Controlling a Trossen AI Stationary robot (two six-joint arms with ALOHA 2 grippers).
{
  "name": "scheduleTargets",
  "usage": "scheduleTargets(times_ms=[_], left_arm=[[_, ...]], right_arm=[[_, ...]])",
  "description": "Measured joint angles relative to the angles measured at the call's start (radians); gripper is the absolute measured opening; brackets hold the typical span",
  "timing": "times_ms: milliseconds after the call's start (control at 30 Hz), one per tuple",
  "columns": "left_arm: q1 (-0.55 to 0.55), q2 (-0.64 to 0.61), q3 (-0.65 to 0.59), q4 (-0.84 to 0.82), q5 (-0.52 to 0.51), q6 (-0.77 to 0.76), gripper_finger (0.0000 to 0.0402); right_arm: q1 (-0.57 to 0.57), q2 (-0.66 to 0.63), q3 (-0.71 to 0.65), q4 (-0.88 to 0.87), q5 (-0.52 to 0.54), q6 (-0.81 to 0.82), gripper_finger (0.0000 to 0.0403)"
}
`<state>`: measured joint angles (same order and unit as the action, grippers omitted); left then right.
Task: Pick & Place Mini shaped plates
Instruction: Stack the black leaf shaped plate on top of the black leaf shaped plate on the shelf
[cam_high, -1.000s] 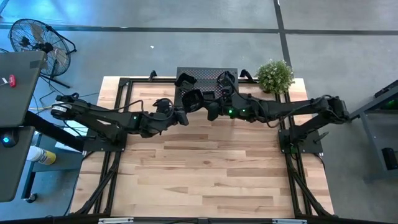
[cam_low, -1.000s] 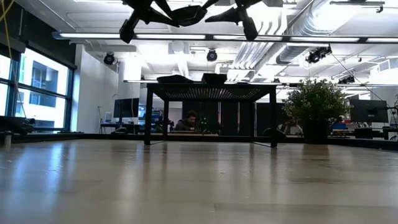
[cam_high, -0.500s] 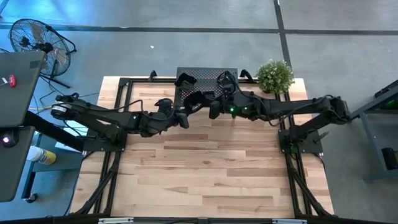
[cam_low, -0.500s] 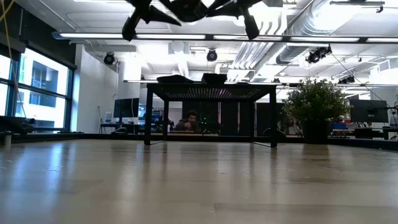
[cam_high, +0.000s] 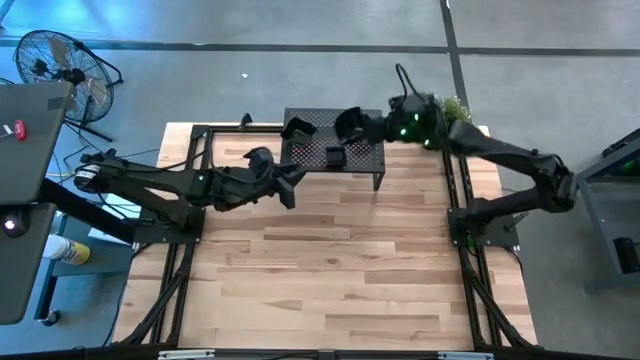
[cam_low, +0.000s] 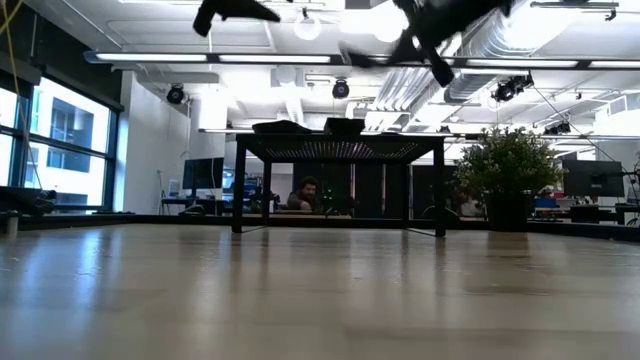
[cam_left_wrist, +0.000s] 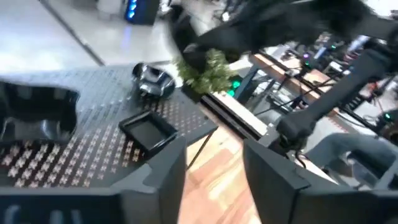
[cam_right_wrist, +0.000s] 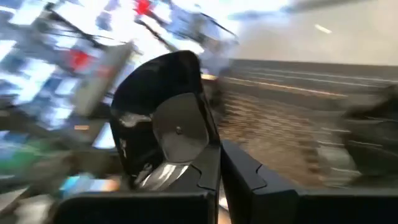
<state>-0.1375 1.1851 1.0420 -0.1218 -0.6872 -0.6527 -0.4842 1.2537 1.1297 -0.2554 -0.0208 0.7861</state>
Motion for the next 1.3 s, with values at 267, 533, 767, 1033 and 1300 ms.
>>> scheduleTargets(times_ms=[267,533,767,1033,1300], left_arm=[[0.000,-0.019,-0.010,-0.009,0.140,0.149,0.0012],[0.000,-0.019,-0.010,-0.008,0.139,0.207,0.0004],[0.001,-0.020,-0.038,0.032,0.187,0.257,0.0001],[0.106,-0.075,-0.204,0.261,0.436,0.264,0.0000],[0.247,-0.143,-0.282,0.301,0.648,0.264,0.0000]], right_arm=[[-0.308,0.082,-0.001,-0.154,-0.234,-0.058,0.0002],[-0.372,0.176,-0.001,-0.182,-0.305,-0.100,0.0008],[-0.374,0.186,-0.001,-0.179,-0.295,-0.133,0.0009],[-0.374,0.184,-0.001,-0.184,-0.275,-0.140,0.0017],[-0.374,0.175,-0.001,-0.189,-0.267,-0.147,0.0107]])
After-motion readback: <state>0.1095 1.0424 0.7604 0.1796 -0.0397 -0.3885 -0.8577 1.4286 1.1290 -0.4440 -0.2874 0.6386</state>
